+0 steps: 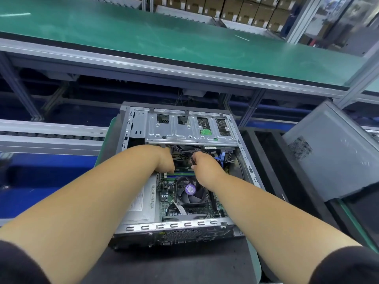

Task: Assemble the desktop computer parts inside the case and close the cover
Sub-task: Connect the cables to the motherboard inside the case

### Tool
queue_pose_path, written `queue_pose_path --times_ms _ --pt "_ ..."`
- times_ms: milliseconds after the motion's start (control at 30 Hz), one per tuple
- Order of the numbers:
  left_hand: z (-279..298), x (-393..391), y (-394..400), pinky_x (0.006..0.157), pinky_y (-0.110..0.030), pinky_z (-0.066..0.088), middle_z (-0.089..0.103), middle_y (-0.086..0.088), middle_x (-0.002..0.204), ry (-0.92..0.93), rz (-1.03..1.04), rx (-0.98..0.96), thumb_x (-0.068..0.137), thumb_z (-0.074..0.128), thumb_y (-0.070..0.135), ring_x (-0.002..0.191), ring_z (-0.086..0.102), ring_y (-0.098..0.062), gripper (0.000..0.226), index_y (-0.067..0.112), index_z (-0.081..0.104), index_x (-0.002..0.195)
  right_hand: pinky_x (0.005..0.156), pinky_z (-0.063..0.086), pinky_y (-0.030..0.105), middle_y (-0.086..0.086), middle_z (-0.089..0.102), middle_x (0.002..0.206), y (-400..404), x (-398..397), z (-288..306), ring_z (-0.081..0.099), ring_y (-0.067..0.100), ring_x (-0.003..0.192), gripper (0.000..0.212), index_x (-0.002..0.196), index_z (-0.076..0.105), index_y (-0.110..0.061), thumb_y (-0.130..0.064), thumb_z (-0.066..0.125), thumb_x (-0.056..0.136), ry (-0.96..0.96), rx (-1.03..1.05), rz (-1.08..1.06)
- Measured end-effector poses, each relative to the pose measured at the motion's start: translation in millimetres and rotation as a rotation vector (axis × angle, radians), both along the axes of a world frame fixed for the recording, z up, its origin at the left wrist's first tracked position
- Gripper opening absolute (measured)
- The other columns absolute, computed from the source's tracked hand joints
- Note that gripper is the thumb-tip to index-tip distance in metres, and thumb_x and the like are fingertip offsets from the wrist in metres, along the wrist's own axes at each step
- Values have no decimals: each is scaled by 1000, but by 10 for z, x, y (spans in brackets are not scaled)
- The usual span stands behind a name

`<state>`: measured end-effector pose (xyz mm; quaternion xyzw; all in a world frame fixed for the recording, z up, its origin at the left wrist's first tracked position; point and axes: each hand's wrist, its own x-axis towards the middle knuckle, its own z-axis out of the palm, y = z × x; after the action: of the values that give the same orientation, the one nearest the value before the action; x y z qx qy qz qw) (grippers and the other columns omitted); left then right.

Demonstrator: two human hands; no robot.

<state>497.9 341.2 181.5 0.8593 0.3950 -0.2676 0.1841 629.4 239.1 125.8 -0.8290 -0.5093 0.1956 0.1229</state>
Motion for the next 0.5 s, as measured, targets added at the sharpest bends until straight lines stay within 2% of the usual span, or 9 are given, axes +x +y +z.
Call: queue_pose_path --times_ms 100,233,300,400,500 --pt "-60 34 62 106 -39 37 34 -10 154 -27 5 -30 91 58 45 134 42 -30 80 11 20 153 73 39 30 14 60 101 69 -19 -91 54 29 90 13 108 55 -5 -1 54 95 -78 -37 26" --pt "-105 29 137 97 -34 39 50 -10 141 -115 38 -73 92 58 45 123 51 -28 60 9 47 139 74 37 29 12 61 94 206 -28 -140 59 32 96 11 101 56 -6 1 51 94 -112 -128 -15" --pt "-120 18 153 96 -34 40 53 -9 137 -138 31 -109 92 60 44 118 53 -27 55 10 53 134 73 36 30 7 56 86 261 -37 -166 58 32 95 8 96 54 -9 -2 51 96 -95 -157 -56" --pt "-131 3 169 92 -32 40 53 -7 136 -150 10 -152 90 63 42 114 53 -25 56 10 52 135 76 38 30 16 66 108 323 1 -217 60 33 105 15 108 60 -1 -5 49 99 -40 -156 -106" --pt "-133 8 190 86 -31 40 54 -8 132 -165 -1 -177 90 63 41 102 51 -22 52 10 55 131 81 43 31 18 64 121 337 60 -224 59 34 111 24 117 61 2 -9 45 102 -30 -219 -114"
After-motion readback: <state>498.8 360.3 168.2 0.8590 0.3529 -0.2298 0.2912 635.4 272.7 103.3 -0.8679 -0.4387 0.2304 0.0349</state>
